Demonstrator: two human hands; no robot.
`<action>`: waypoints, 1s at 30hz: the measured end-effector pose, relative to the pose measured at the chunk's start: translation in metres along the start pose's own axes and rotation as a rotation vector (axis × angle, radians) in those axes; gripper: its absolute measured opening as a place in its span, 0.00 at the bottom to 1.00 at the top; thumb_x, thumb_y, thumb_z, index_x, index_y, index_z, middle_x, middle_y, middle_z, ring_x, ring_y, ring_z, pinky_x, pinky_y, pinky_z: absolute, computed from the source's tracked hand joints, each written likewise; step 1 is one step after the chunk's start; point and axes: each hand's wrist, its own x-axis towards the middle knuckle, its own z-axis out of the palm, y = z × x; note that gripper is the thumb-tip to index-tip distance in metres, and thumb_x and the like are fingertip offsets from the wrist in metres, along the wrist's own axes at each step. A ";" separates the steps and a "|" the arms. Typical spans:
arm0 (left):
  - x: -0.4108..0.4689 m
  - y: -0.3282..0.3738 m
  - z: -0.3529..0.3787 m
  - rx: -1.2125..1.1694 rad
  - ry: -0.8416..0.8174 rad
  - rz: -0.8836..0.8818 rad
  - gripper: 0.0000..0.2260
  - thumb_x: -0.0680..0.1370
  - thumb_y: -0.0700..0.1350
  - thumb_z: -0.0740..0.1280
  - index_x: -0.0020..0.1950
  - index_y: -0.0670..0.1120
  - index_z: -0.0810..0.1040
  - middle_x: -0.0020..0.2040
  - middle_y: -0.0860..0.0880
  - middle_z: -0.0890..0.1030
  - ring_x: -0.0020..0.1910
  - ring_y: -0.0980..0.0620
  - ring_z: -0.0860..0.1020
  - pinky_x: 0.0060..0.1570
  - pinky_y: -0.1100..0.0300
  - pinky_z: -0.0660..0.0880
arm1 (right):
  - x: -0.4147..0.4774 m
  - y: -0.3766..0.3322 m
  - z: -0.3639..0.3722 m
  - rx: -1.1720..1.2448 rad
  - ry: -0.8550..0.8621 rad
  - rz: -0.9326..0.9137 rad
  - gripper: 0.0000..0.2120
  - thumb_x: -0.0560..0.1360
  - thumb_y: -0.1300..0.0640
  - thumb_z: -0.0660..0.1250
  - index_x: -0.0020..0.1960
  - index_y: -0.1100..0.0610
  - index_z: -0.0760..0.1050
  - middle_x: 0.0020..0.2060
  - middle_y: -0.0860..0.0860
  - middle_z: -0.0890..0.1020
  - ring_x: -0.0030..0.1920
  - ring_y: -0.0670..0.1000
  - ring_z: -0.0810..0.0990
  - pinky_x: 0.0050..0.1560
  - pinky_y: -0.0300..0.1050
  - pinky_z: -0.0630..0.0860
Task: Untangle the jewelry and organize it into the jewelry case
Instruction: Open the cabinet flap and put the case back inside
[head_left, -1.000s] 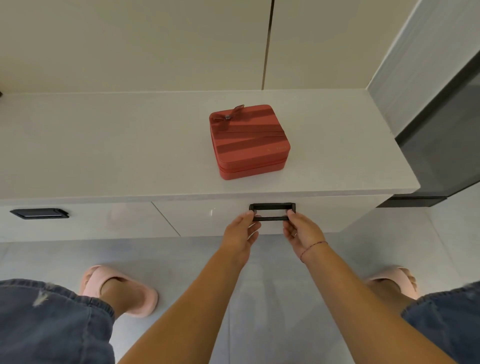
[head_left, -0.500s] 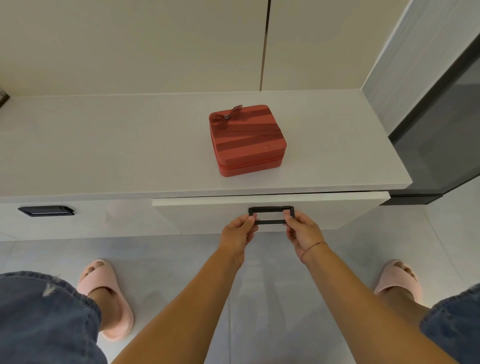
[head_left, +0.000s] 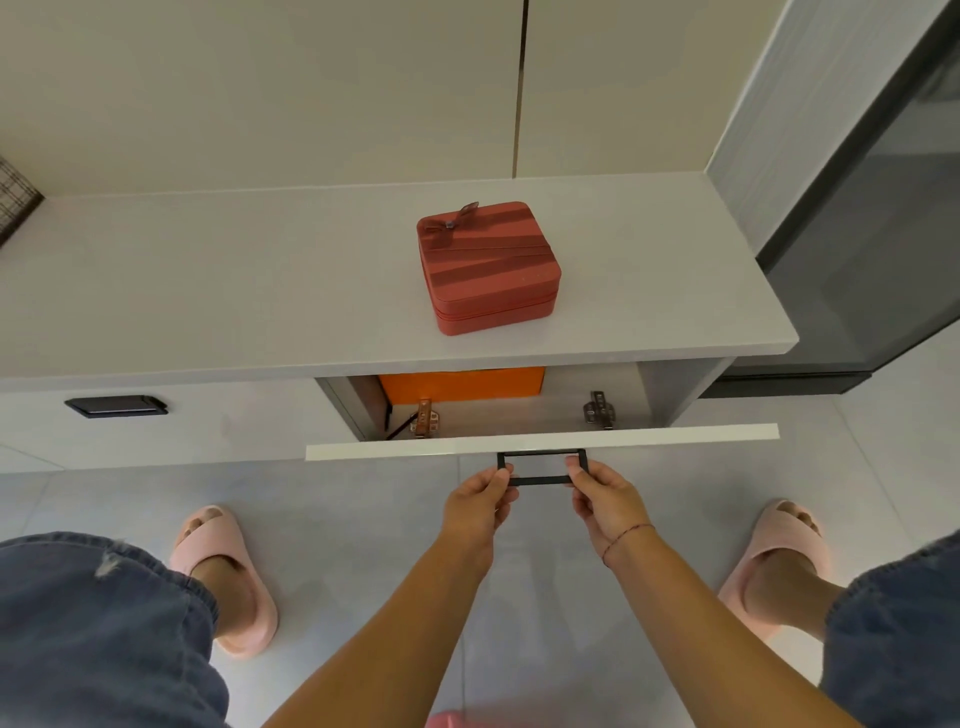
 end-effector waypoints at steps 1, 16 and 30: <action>-0.002 -0.003 -0.002 0.000 0.001 -0.004 0.06 0.80 0.40 0.64 0.54 0.42 0.80 0.45 0.47 0.80 0.44 0.53 0.78 0.49 0.63 0.75 | -0.003 0.003 -0.002 0.013 -0.008 0.002 0.01 0.74 0.61 0.69 0.45 0.58 0.80 0.34 0.53 0.74 0.35 0.47 0.70 0.41 0.40 0.72; -0.011 -0.009 -0.008 -0.051 -0.062 -0.058 0.08 0.77 0.42 0.68 0.54 0.40 0.80 0.47 0.44 0.81 0.48 0.51 0.79 0.55 0.58 0.74 | -0.002 -0.018 -0.001 0.218 -0.061 0.178 0.21 0.78 0.47 0.62 0.61 0.63 0.72 0.47 0.61 0.82 0.46 0.57 0.83 0.42 0.50 0.79; -0.009 0.007 -0.014 -0.403 0.192 -0.207 0.09 0.77 0.43 0.69 0.50 0.39 0.73 0.47 0.40 0.79 0.49 0.43 0.79 0.55 0.50 0.77 | -0.015 0.007 -0.024 0.155 0.000 0.214 0.09 0.77 0.50 0.65 0.52 0.54 0.75 0.48 0.53 0.79 0.51 0.51 0.77 0.60 0.50 0.71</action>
